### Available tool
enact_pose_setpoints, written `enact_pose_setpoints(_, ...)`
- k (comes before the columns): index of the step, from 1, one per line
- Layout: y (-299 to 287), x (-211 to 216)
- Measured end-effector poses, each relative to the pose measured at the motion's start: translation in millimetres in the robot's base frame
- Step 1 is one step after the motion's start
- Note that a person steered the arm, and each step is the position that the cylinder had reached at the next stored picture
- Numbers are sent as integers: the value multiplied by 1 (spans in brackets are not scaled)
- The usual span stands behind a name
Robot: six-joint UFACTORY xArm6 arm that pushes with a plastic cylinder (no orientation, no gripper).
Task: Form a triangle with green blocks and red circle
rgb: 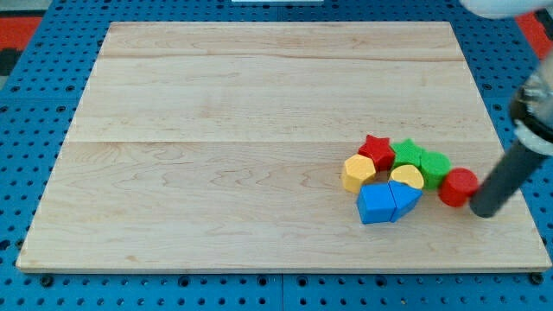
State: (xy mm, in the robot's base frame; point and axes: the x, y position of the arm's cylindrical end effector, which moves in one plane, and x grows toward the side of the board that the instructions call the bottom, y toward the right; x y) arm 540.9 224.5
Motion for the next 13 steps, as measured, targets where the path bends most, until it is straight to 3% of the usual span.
enact_pose_setpoints(1,-55,-27)
enact_pose_setpoints(2,-70,-42)
enact_pose_setpoints(4,-31,-43)
enact_pose_setpoints(7,95,-60)
enact_pose_setpoints(8,82,-79)
enact_pose_setpoints(10,-69,-57)
enact_pose_setpoints(11,-100,-76)
enact_pose_setpoints(12,-64,-117)
enact_pose_setpoints(13,-64,-131)
